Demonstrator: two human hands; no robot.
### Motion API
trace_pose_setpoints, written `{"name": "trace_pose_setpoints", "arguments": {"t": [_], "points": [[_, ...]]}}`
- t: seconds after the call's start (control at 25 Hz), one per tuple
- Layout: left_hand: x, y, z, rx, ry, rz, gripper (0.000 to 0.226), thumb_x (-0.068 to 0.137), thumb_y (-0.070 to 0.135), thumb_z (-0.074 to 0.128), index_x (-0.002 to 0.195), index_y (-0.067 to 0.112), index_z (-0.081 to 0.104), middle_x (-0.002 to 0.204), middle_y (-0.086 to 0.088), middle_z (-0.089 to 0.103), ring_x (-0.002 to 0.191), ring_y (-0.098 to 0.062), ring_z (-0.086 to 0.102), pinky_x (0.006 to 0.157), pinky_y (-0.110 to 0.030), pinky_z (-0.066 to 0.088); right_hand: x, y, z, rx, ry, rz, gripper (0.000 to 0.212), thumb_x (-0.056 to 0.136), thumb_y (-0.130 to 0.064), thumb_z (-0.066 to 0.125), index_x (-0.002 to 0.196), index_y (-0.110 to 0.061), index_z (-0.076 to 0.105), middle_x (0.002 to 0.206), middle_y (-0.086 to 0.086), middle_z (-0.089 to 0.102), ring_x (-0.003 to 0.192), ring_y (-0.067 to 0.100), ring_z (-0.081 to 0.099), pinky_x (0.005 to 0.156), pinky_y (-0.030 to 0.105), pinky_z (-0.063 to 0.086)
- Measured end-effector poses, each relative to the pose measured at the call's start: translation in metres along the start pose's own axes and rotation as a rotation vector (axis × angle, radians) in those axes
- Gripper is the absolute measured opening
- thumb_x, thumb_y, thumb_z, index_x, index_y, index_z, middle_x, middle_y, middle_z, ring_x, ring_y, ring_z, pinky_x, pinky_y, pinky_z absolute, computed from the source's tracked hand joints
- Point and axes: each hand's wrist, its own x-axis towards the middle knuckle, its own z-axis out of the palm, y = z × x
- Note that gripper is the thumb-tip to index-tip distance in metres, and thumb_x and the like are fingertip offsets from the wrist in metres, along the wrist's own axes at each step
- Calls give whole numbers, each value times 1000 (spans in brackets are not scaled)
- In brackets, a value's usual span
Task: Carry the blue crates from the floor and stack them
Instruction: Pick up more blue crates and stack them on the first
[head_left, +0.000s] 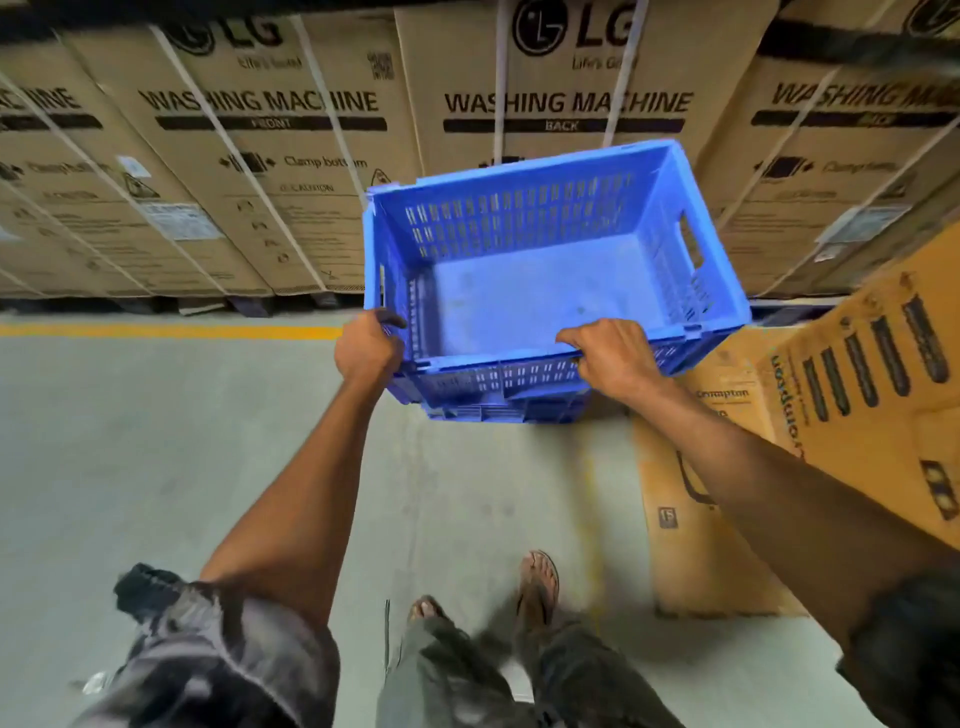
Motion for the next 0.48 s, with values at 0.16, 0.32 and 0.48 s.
{"name": "trace_pose_setpoints", "arguments": {"t": [0.16, 0.32, 0.48], "points": [[71, -13, 42, -56, 72, 45, 38, 68, 7, 49, 87, 26, 77, 89, -5, 73, 90, -35, 67, 72, -35, 50, 82, 2, 52, 34, -35, -1, 37, 78, -6, 63, 111, -21, 68, 100, 11, 72, 97, 34, 67, 71, 34, 47], [137, -33, 95, -62, 67, 108, 37, 60, 7, 44, 77, 17, 76, 72, -6, 72, 80, -32, 67, 68, -34, 51, 133, -2, 134, 82, -94, 51, 34, 80, -5, 62, 110, -19, 67, 100, 14, 71, 94, 37, 66, 73, 37, 50], [183, -63, 167, -101, 94, 190, 34, 55, 14, 43, 69, 14, 74, 73, -6, 73, 79, -31, 68, 68, -36, 51, 173, 7, 216, 66, -93, 74, 41, 77, -3, 59, 114, -21, 65, 92, 17, 71, 88, 38, 67, 68, 38, 50]]}}
